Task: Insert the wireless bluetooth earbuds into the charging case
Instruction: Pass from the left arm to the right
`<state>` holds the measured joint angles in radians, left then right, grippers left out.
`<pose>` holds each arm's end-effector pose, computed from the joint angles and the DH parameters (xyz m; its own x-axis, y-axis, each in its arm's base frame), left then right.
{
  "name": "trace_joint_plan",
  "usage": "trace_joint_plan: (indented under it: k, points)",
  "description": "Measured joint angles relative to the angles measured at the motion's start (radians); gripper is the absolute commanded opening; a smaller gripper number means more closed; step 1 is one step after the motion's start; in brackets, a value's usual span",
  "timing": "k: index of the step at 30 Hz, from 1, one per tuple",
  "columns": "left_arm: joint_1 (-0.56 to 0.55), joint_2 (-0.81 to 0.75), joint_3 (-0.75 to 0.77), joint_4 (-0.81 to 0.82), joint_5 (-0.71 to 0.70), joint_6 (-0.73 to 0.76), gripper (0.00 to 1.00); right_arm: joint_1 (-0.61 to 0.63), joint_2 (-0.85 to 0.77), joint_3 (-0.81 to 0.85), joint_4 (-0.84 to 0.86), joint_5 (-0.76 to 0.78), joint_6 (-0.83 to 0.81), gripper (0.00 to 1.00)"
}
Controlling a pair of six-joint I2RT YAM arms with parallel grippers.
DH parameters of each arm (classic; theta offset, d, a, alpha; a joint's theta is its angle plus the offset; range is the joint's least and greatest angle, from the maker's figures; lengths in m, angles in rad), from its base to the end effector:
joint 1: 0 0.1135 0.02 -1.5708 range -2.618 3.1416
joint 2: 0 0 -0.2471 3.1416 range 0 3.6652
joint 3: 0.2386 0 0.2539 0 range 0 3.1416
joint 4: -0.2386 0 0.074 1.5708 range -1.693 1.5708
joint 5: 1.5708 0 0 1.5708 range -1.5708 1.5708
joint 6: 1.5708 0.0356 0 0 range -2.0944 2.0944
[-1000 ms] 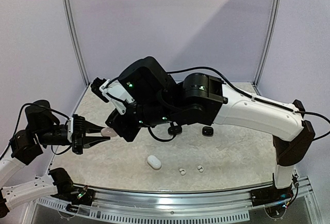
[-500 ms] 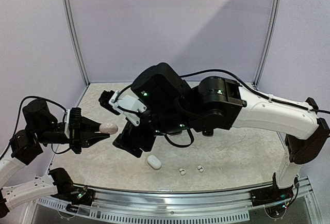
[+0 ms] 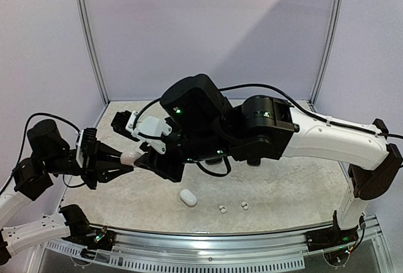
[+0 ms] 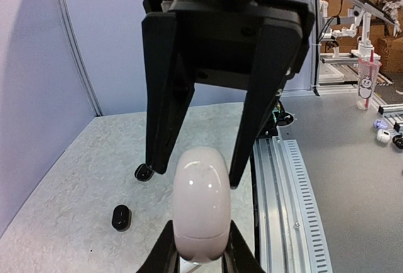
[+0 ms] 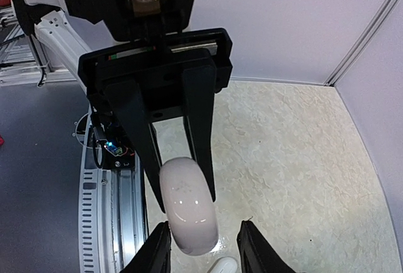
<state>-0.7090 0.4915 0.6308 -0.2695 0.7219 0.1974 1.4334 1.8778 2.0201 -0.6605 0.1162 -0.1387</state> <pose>0.0894 -0.1077 0.3107 0.0967 0.1110 -0.9891 0.9862 0.1237 0.1103 0.0624 0.4208 0.3893 0.0669 -0.5185 -0.8524 -0.9702 0.1657 -0.1770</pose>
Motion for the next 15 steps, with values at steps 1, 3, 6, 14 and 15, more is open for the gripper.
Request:
trace_joint_plan:
  k: [1,3,6,14,15]
  points:
    - [0.0,0.0,0.0,0.002,0.001,-0.005,0.0,0.0,0.002,0.0,0.002,-0.004,-0.001,0.38]
    - [0.0,0.001,0.0,0.005,0.002,-0.011,0.0,0.0,0.009,0.002,0.003,-0.016,-0.003,0.31]
    - [0.0,0.005,0.0,0.01,0.004,-0.02,0.0,0.0,0.027,0.016,0.003,-0.027,-0.01,0.21]
    - [0.0,0.006,-0.003,0.006,0.009,-0.037,0.2,-0.001,0.039,0.035,-0.023,-0.05,-0.024,0.0]
    - [0.0,0.006,-0.003,0.006,0.008,-0.04,0.45,-0.002,0.039,0.035,-0.023,-0.05,-0.023,0.0]
